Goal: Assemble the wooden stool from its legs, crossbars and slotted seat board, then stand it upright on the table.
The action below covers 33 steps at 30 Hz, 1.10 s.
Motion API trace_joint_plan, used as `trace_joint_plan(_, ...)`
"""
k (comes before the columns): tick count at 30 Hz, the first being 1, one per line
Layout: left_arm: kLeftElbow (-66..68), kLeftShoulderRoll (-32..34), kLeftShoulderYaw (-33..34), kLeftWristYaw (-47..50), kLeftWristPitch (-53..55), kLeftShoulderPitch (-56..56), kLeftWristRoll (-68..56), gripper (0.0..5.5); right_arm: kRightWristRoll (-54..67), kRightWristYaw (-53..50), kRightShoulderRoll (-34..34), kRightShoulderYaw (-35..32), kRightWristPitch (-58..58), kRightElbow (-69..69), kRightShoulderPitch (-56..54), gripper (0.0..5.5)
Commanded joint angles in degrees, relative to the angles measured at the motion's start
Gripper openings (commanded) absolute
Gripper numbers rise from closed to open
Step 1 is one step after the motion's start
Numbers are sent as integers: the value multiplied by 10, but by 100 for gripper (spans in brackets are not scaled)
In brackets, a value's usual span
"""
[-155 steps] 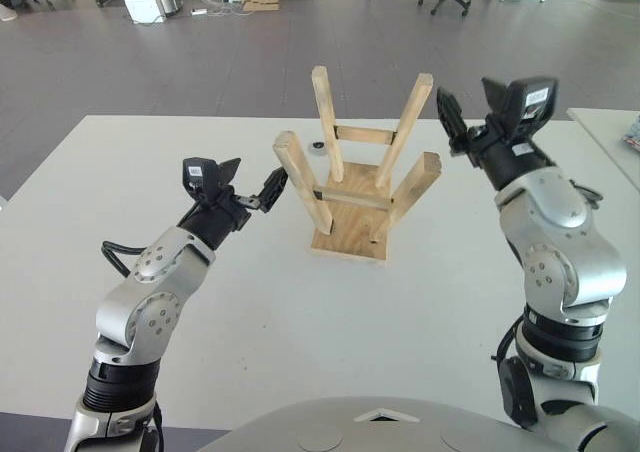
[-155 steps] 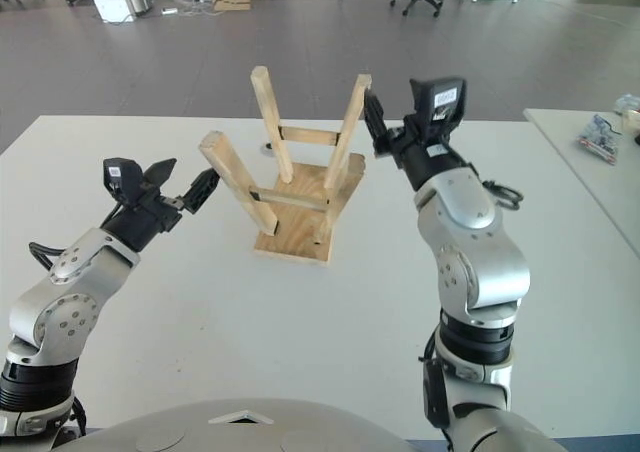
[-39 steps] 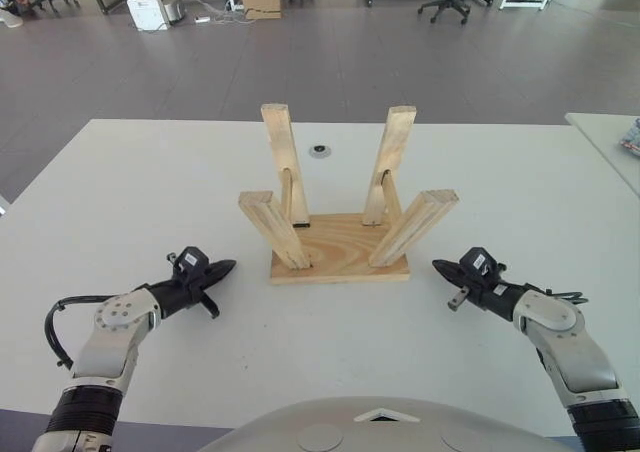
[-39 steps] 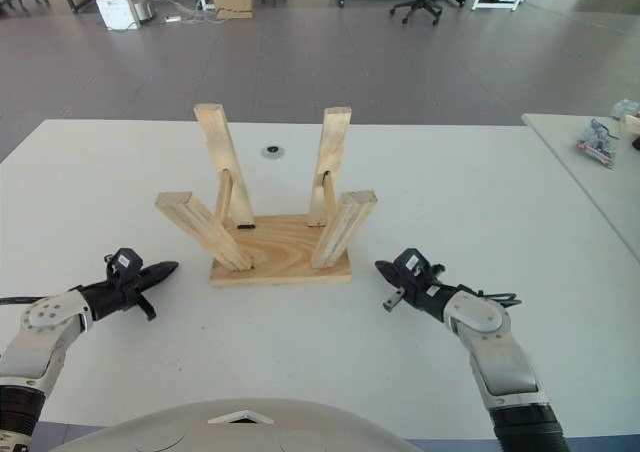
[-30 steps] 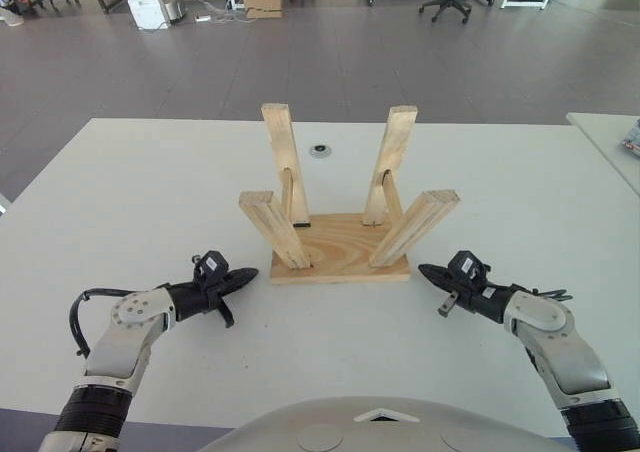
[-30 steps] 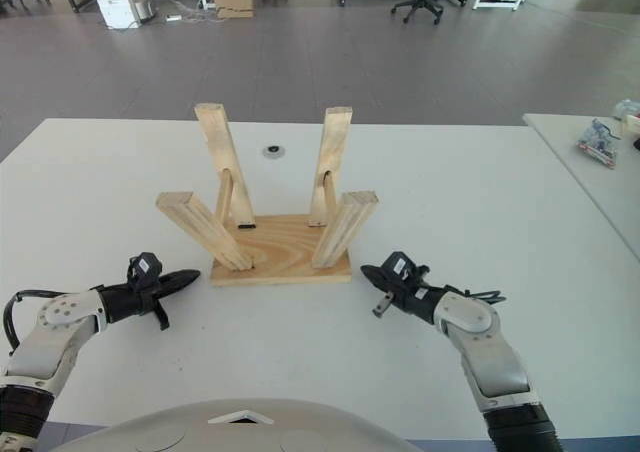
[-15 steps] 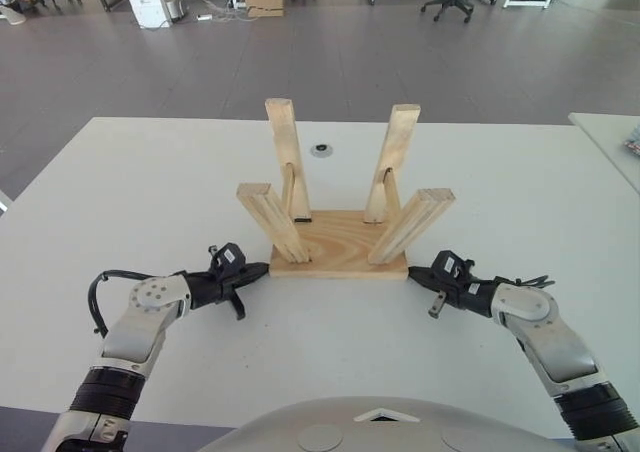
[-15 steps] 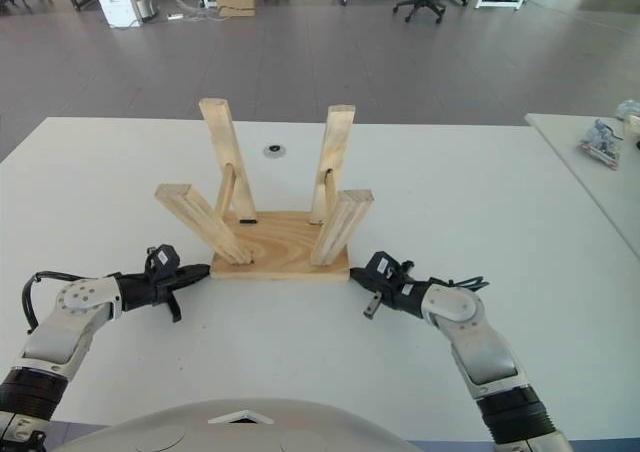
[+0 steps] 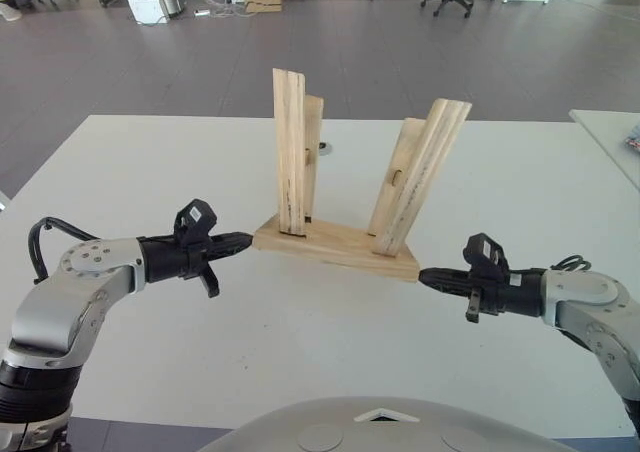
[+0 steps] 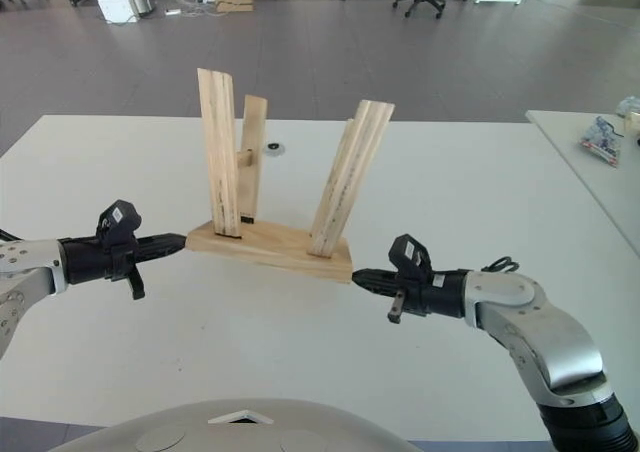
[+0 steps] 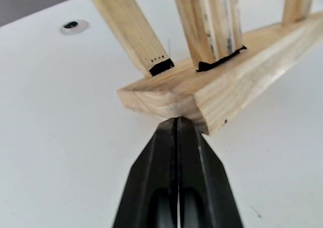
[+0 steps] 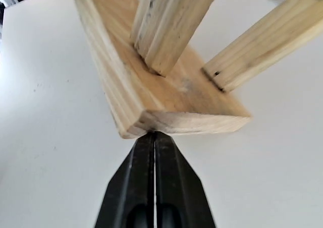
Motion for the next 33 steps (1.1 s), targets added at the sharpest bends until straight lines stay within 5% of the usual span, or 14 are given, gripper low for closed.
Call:
trace_joint_plan(1, -98, -46, -40, -61, 20, -47, -140, 3, 154, 20, 37, -9, 23, -74, -79, 0)
trace_joint_plan(11, -88, -76, -3, -49, 76, -28, -178, 3, 299, -43, 14, -44, 165, -68, -89, 0)
trace_joint_plan(24, 26, -22, -34, -141, -23, 59, -51, 178, 97, 59, -82, -3, 58, 60, -24, 213)
trace_joint_plan(33, 2, -18, -22, -134, -27, 18, -69, 303, 176, 65, -56, -35, 83, 13, -56, 336)
